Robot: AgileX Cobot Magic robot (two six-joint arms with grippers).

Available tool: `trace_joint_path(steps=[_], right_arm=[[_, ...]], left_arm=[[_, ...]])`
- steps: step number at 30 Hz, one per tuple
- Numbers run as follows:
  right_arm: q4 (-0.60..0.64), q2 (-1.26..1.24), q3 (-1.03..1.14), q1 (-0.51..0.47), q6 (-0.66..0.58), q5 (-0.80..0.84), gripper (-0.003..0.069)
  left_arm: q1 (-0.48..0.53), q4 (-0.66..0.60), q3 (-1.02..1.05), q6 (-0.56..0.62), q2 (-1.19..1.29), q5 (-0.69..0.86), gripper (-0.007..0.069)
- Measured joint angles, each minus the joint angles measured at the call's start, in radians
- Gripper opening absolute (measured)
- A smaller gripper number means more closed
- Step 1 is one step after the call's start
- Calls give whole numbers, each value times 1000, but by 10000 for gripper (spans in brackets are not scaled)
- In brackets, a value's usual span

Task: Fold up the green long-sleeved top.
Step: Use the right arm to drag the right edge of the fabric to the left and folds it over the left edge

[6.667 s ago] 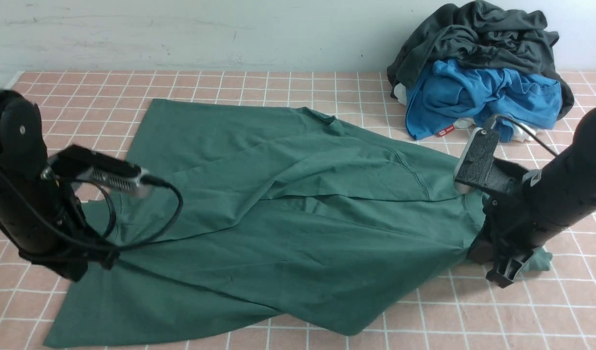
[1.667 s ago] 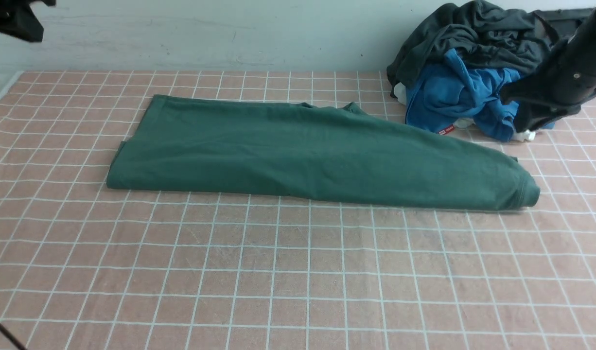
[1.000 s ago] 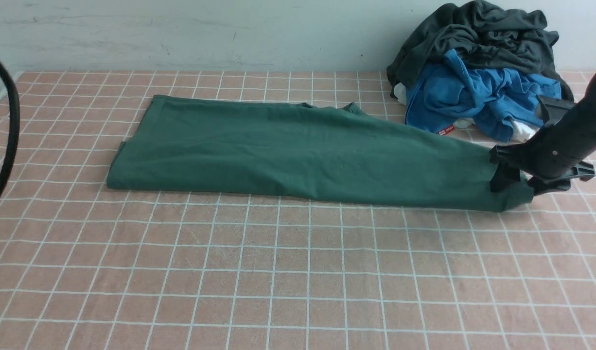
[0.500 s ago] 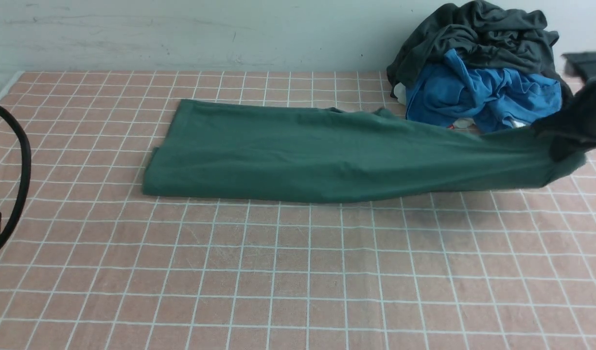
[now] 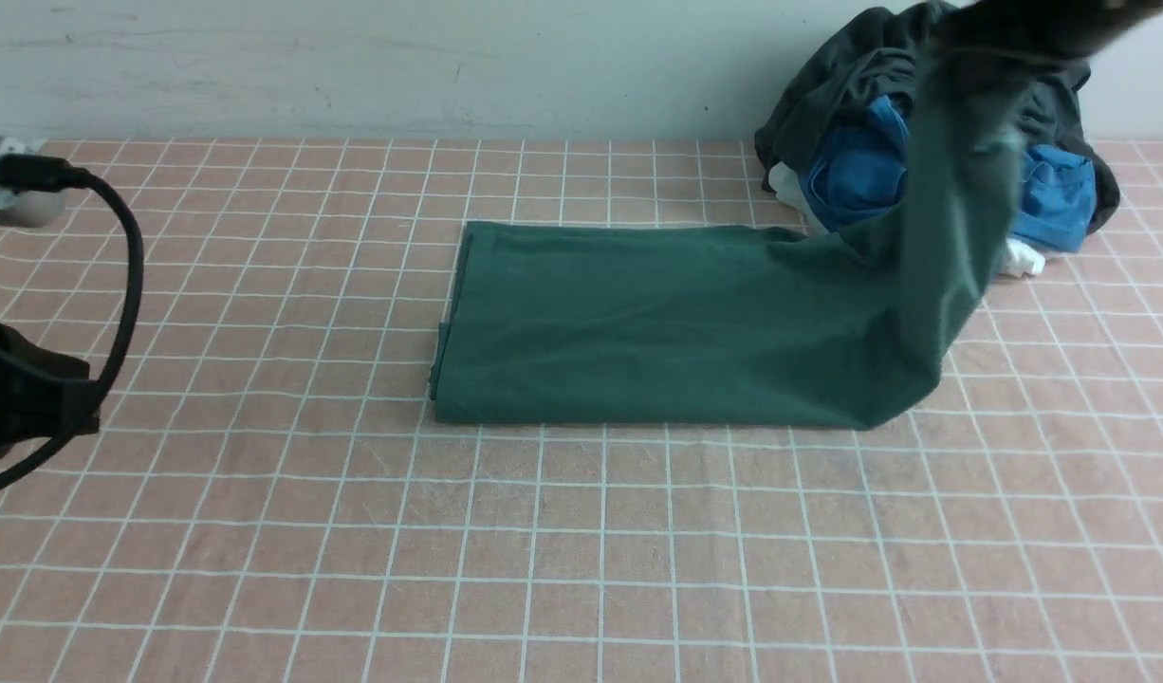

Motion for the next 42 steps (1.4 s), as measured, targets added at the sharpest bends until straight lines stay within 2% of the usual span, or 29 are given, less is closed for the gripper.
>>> trace_joint_path(steps=[3,4,5,7,10,14,16,21,22,24,26,29,31,34,35,36,37,39,42], right_arm=[[13,76,-1,177,0,-105,34],[13,82,-1,186,0,-112,34],[9,131,-1,248,0,-177,34],[6,195,-2,306,9,-261,34],[3,284,-28,353,46,-330,36],[8,375,-123,381,69,-346,69],[19,405,-184,390,69,-346,120],[21,427,-333,400,69,-296,337],[18,427,-343,400,69,-292,344],[3,426,-397,392,69,-242,415],[-5,425,-420,383,69,-201,434],[-12,425,-424,367,69,-128,422],[-19,432,-424,358,69,-84,386],[-10,478,-426,350,82,-24,231],[-7,486,-426,350,82,-23,221],[27,524,-426,358,89,-29,130],[52,549,-426,367,89,-43,82],[91,597,-426,396,83,-88,24],[120,635,-424,434,58,-144,-3]], left_arm=[[0,-12,3,0,17,18,-3],[0,-13,3,0,17,18,-3],[0,-20,3,0,17,19,-3],[0,-30,3,0,17,19,-3],[0,-38,3,0,17,19,-3],[0,-44,3,0,17,19,-3],[0,-45,3,0,17,19,-3],[0,-45,3,0,17,19,-3],[0,-45,3,0,17,19,-3],[0,-45,3,0,17,19,-3],[0,-46,3,0,17,19,-3],[0,-46,3,0,17,19,-3],[0,-50,3,0,17,19,-3],[0,-76,3,3,17,19,-3],[0,-79,3,5,17,19,-3],[0,-94,3,12,17,19,-3],[0,-102,3,17,17,18,-3],[0,-109,3,27,17,18,-3],[0,-111,3,45,17,18,-3]])
